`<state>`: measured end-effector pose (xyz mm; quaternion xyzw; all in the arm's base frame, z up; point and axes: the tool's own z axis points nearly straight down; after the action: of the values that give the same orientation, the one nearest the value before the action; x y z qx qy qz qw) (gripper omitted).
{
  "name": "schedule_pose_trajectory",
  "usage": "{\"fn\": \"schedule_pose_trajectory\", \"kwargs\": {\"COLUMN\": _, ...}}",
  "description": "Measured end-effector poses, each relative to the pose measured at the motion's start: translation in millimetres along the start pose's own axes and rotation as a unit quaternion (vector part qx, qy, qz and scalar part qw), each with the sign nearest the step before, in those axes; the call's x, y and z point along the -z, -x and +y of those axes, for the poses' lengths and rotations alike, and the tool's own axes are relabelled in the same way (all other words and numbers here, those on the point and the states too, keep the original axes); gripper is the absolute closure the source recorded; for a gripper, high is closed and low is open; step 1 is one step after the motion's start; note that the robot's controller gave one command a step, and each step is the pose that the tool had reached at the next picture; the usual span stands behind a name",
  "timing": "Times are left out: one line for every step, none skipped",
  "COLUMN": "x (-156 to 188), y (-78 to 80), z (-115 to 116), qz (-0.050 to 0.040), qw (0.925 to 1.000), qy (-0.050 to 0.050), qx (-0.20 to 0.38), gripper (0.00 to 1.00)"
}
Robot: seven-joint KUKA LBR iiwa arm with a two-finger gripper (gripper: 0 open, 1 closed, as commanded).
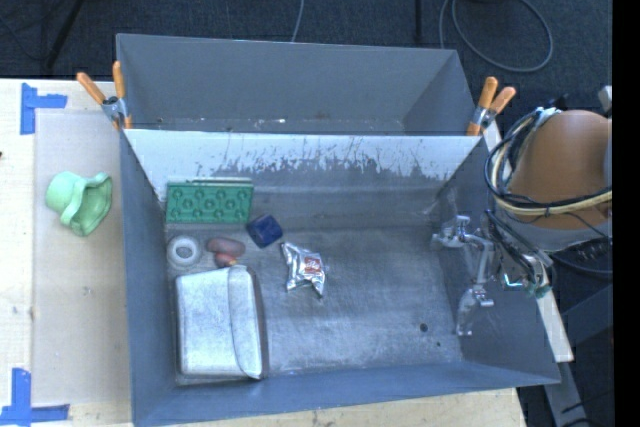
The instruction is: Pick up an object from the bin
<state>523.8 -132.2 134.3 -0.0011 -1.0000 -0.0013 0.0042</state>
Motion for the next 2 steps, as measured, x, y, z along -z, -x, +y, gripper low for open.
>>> {"fn": "schedule_pose_trajectory", "kwargs": {"x": 164.6, "y": 0.3, "z": 145.0, "qz": -0.0089, "qw": 0.9992, "qy": 0.001, "qx": -0.04, "gripper": 0.0}}
{"fn": "schedule_pose_trajectory", "kwargs": {"x": 217.6, "y": -11.9, "z": 129.6, "qz": -0.0068, "qw": 0.9972, "qy": -0.002, "qx": 0.074, "gripper": 0.0}}
